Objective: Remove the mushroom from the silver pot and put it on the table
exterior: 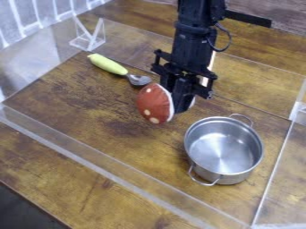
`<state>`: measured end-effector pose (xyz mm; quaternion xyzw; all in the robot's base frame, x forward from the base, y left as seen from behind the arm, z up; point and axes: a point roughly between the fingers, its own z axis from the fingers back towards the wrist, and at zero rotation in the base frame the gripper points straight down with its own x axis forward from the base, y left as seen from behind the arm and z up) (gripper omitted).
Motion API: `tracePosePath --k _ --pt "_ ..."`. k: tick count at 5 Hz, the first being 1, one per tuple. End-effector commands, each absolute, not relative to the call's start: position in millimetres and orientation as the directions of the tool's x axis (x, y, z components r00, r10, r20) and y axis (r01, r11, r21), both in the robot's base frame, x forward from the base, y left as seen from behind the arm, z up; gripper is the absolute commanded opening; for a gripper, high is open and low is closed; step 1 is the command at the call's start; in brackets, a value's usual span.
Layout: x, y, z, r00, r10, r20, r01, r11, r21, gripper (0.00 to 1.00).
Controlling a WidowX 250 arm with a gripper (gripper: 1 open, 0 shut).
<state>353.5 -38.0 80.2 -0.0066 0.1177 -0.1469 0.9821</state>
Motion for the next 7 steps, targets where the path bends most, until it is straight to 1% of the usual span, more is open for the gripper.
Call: tracePosePath --k 1,2,7 --pt "354 -32 100.5 0.945 -0.273 -0.180 0.270 0.962 -0.043 1.00" --pt "352 -30 107.7 0.950 -0.263 -0.166 0.259 0.965 -0.046 1.00" --pt "347 -21 73.2 0.948 -0.255 -0.192 0.248 0.967 -0.056 1.00"
